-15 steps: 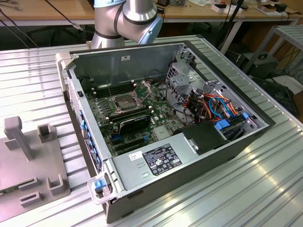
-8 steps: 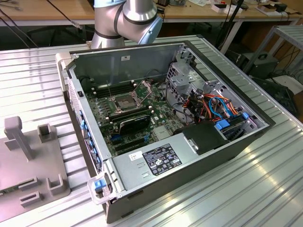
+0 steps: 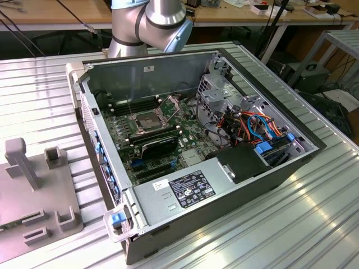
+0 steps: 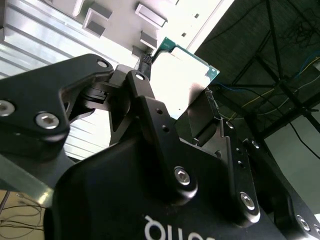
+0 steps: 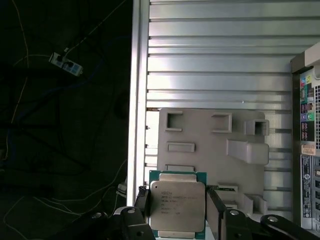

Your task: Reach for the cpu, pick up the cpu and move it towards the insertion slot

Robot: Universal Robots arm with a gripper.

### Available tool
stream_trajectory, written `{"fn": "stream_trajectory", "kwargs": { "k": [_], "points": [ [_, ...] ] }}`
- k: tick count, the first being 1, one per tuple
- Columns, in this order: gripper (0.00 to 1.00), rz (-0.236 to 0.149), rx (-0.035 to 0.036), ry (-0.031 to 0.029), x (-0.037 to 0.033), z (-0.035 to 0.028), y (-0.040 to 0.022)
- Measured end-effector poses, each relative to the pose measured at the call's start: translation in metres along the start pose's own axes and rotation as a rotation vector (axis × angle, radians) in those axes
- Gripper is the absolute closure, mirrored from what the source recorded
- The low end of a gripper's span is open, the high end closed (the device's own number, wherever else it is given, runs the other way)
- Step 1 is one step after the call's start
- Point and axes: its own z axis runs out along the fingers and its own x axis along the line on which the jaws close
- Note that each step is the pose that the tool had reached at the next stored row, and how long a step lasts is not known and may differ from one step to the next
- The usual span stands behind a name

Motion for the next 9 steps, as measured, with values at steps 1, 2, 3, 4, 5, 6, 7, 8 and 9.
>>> {"fn": "stream_trajectory", "kwargs": {
  "k": [1,2,3,4,5,6,7,8,9],
  "points": [
    [0.46,0.000,0.0000,0.0000,0.0000,0.0000,0.0000],
    [0.46,0.000,-0.0001,0.0000,0.0000,0.0000,0.0000],
    [0.46,0.000,0.0001,0.0002,-0.0005,-0.0002,0.0000],
    [0.46,0.000,0.0001,0.0002,-0.0014,-0.0003,-0.0001],
    [0.46,0.000,0.0000,0.0000,-0.0025,-0.0001,-0.0001],
    [0.46,0.000,0.0000,0.0000,-0.0046,-0.0003,-0.0001],
    [0.46,0.000,0.0000,0.0001,-0.0064,-0.0004,-0.0002],
    [0.46,0.000,0.0000,0.0001,-0.0080,-0.0005,-0.0002],
    [0.46,0.000,0.0000,0.0001,-0.0099,-0.0006,-0.0002]
  ]
}}
